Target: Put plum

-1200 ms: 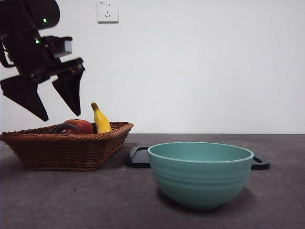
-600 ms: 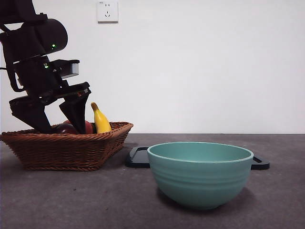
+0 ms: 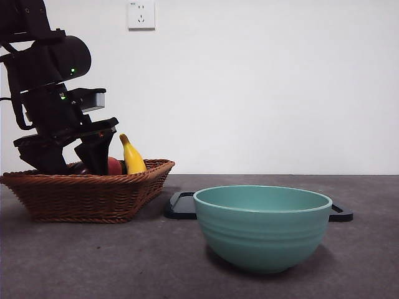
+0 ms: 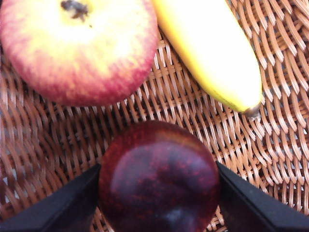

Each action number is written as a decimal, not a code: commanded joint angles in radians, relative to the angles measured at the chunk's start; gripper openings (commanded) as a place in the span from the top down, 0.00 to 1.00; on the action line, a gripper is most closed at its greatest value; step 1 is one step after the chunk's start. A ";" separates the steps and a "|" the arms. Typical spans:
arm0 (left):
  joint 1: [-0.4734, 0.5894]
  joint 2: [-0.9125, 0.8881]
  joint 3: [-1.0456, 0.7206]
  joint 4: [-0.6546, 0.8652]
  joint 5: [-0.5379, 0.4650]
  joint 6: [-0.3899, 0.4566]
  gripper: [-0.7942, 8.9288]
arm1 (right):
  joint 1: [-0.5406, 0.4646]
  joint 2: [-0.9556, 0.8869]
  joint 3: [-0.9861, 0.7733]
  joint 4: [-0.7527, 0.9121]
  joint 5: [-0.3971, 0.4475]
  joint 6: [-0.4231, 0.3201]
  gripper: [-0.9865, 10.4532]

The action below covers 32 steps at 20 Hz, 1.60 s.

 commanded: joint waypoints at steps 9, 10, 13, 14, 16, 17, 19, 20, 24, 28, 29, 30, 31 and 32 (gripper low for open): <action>-0.032 -0.216 0.024 -0.050 0.029 -0.004 0.58 | 0.004 0.008 0.020 0.011 -0.003 0.007 0.55; -0.046 -0.255 0.024 -0.061 0.052 -0.011 0.58 | 0.003 0.008 0.020 0.014 -0.003 0.007 0.55; -0.117 -0.368 0.024 -0.112 0.142 -0.022 0.58 | 0.003 0.008 0.020 0.017 -0.003 0.007 0.55; -0.154 -0.402 0.024 -0.127 0.156 -0.023 0.58 | 0.003 0.008 0.020 0.019 -0.003 0.007 0.55; -0.233 -0.441 0.024 -0.138 0.161 -0.022 0.58 | 0.003 0.008 0.020 0.025 -0.003 0.007 0.55; -0.270 -0.449 0.024 -0.139 0.161 -0.022 0.58 | 0.003 0.008 0.020 0.025 -0.003 0.007 0.55; -0.352 -0.443 0.024 -0.138 0.161 -0.021 0.58 | 0.003 0.008 0.020 0.025 -0.003 0.007 0.55; -0.394 -0.431 0.024 -0.135 0.161 -0.021 0.58 | 0.003 0.008 0.020 0.025 -0.003 0.007 0.55; -0.525 -0.346 0.024 -0.097 0.159 -0.006 0.58 | 0.003 0.008 0.020 0.025 -0.003 0.007 0.55; -0.603 -0.229 0.024 -0.049 0.158 0.011 0.58 | 0.003 0.008 0.020 0.024 -0.003 0.007 0.55; -0.619 -0.198 0.024 -0.043 0.153 0.027 0.58 | 0.003 0.008 0.020 0.024 -0.003 0.007 0.55; -0.635 -0.164 0.024 -0.035 0.134 0.039 0.58 | 0.003 0.008 0.020 0.024 -0.003 0.007 0.55; -0.647 -0.137 0.024 -0.030 0.114 0.052 0.58 | 0.003 0.008 0.020 0.024 -0.003 0.007 0.55; -0.661 -0.108 0.024 -0.022 0.093 0.057 0.58 | 0.003 0.008 0.020 0.024 -0.003 0.007 0.55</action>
